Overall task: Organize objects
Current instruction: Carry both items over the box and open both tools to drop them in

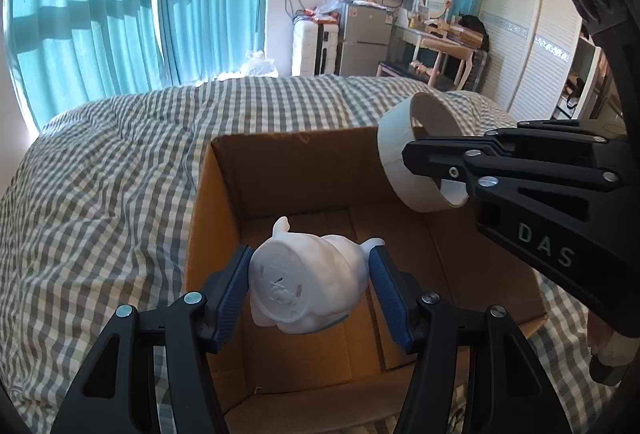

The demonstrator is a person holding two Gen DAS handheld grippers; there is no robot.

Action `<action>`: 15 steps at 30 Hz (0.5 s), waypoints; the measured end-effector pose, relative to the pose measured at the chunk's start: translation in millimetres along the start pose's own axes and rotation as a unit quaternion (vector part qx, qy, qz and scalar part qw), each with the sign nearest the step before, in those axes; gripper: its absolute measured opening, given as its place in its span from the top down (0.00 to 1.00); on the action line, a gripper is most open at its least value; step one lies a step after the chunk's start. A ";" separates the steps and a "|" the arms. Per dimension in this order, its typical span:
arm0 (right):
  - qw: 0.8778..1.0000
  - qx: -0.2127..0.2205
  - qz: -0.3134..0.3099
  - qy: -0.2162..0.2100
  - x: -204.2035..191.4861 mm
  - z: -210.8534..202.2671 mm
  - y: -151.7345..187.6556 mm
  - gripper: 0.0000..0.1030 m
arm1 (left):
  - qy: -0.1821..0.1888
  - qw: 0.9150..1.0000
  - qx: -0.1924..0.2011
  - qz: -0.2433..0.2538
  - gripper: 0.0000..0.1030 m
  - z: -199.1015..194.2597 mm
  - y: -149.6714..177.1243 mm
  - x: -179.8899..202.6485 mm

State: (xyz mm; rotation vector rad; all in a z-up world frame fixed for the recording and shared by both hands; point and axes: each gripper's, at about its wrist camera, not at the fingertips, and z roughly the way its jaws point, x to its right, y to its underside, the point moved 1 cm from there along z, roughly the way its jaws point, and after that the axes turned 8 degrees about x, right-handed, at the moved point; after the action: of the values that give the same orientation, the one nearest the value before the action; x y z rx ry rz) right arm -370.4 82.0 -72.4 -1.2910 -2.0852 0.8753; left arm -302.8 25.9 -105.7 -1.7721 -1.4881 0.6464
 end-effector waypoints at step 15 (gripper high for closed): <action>0.999 0.028 0.016 0.016 7.3 -38.1 -0.3 0.48 | 0.007 1.000 0.000 -0.020 0.07 -18.2 5.0 -0.4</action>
State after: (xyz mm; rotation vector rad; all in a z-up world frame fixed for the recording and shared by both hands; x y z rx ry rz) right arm -346.1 97.9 -46.7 -1.3051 -2.0059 0.9134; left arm -285.9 21.4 -98.6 -1.7383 -1.5103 0.6136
